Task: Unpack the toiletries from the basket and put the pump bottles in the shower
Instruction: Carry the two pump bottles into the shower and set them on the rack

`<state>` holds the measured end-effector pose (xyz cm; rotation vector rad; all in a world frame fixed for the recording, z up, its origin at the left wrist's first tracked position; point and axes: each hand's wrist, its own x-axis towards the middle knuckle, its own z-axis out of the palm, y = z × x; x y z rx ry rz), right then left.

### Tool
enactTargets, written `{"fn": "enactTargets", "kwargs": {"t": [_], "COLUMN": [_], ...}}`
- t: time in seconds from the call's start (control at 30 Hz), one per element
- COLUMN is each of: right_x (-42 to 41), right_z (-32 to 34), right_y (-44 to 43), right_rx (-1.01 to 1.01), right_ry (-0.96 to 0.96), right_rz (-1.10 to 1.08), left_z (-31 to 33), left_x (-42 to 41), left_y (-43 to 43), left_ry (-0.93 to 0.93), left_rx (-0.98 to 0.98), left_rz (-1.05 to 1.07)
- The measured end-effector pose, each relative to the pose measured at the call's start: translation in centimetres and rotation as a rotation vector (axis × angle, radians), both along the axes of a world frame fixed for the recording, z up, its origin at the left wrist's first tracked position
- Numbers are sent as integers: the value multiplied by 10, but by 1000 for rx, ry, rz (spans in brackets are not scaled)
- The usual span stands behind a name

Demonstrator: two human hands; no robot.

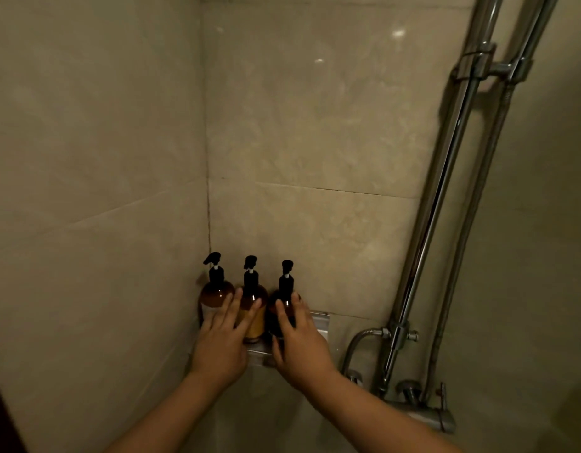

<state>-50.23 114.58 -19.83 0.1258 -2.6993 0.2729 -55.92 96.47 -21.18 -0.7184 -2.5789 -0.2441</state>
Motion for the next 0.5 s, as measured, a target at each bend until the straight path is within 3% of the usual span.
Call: {"fn": "enactTargets", "kwargs": {"t": [0.17,0.5], "right_x": [2,5], "right_z": [3,9], "right_y": [2,11], "right_rx": [70,-33], "right_ry": [-35,-145], "right_rz": [-14,30], "left_z": [3,17], "left_x": [1,9], "left_y": [3,17], "left_ry": [-21,-68], "left_rx": [-5,65], "left_rz": [16,57]}}
